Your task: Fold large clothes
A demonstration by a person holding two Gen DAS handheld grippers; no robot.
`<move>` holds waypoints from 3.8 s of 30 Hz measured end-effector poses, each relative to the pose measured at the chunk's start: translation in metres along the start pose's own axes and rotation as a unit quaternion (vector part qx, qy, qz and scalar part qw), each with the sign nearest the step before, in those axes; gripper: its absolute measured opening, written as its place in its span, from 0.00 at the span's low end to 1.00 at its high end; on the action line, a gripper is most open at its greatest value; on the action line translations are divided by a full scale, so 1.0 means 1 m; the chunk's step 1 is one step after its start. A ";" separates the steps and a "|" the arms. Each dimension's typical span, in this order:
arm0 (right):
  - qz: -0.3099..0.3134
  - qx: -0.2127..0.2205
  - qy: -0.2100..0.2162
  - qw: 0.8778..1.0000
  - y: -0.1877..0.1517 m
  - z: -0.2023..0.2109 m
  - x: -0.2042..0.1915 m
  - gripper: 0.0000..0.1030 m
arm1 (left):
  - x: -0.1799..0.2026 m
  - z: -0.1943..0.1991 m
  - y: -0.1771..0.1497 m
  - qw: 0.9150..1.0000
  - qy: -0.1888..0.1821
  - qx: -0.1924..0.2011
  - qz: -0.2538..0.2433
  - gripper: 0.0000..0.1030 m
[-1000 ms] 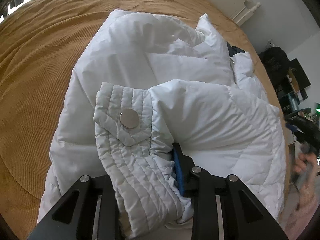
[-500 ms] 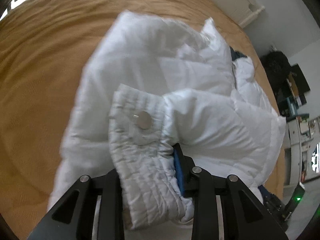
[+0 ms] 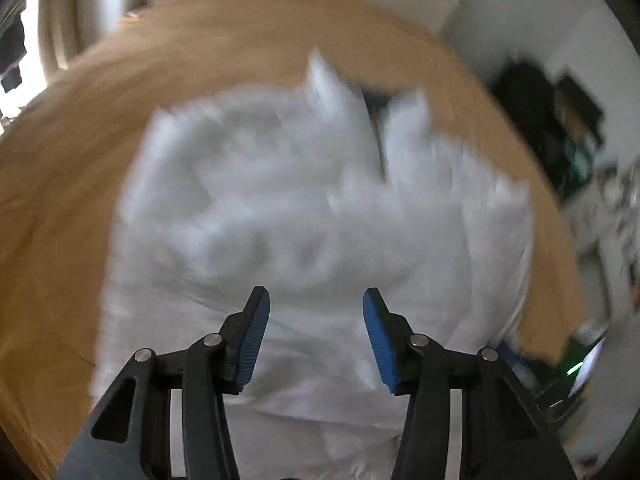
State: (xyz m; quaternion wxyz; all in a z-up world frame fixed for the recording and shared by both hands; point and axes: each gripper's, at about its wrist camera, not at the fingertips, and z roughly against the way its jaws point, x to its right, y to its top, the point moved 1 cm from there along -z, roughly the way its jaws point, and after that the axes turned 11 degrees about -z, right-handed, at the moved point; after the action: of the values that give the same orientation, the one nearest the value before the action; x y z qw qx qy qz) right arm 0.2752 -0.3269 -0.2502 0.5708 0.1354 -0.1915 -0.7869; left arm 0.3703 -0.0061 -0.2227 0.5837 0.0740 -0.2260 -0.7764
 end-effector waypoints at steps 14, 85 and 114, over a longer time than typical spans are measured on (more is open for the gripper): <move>-0.066 -0.022 0.085 0.994 0.029 0.021 0.024 0.31 | -0.033 0.024 -0.006 0.997 0.068 0.045 -0.016 0.32; -0.136 -0.163 0.134 0.968 -0.113 0.052 0.117 0.70 | -0.108 0.052 -0.208 0.997 0.045 -0.034 0.059 0.73; -0.190 -0.133 0.189 0.954 -0.175 0.094 0.109 0.36 | -0.094 0.097 -0.264 0.992 0.000 -0.030 0.122 0.36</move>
State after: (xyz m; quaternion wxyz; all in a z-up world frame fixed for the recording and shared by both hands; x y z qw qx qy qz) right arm 0.0524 -0.3686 -0.2457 0.4494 0.2382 0.0559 -0.8592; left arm 0.1321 0.1652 -0.2662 0.6756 0.0285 -0.2104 -0.7060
